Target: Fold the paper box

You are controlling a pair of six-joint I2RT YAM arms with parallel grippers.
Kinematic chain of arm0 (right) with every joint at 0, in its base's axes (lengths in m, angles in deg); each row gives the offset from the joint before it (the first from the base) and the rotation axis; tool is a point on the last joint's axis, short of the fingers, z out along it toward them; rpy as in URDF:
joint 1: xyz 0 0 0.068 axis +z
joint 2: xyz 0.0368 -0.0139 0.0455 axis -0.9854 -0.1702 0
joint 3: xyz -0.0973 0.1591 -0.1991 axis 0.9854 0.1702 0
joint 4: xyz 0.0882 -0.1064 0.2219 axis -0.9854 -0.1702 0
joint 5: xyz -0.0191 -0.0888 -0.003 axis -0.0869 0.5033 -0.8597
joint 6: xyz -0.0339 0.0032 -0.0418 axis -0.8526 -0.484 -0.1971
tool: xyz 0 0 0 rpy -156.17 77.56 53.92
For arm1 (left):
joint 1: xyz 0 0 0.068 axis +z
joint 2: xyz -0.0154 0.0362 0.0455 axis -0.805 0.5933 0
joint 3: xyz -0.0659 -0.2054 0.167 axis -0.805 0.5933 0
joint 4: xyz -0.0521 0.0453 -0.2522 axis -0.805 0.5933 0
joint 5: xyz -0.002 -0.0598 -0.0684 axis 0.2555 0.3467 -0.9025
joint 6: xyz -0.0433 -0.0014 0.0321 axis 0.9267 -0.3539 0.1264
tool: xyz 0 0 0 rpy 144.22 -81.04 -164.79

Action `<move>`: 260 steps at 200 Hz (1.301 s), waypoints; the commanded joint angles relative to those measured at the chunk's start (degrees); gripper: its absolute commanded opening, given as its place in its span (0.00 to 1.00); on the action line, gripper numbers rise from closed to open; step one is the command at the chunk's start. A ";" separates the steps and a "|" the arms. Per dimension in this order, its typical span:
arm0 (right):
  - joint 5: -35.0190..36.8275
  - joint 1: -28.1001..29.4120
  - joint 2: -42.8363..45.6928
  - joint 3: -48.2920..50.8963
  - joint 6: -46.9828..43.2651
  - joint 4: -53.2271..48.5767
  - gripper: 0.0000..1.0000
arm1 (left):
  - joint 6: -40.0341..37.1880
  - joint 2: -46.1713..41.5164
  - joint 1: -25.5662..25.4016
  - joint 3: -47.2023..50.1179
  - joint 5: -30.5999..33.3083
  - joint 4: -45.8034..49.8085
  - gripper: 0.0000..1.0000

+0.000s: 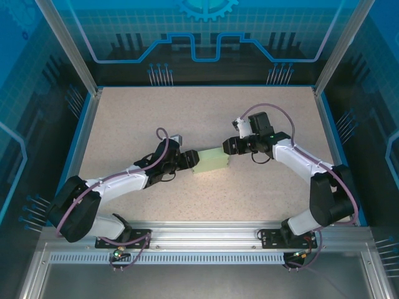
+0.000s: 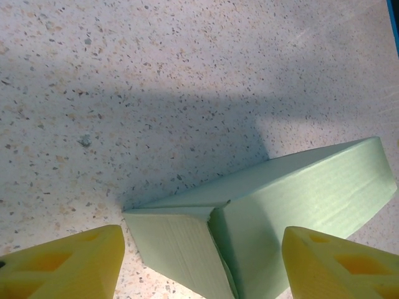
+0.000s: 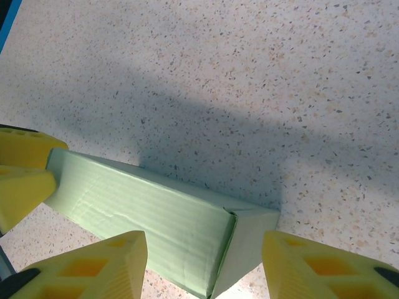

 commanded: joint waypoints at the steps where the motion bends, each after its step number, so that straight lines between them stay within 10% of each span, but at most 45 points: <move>1: -2.08 1.13 -1.95 -0.09 0.38 -0.30 0.52 | 2.62 -0.10 -0.50 -0.77 -2.93 -0.13 0.66; 109: -4.64 3.13 -3.49 -2.18 3.08 5.49 0.44 | 2.37 3.44 -0.35 -4.70 -5.17 -4.96 0.45; 260: -1.84 1.46 -16.08 -12.96 1.17 7.71 0.47 | -10.81 19.35 3.59 -21.24 -3.03 -3.19 0.51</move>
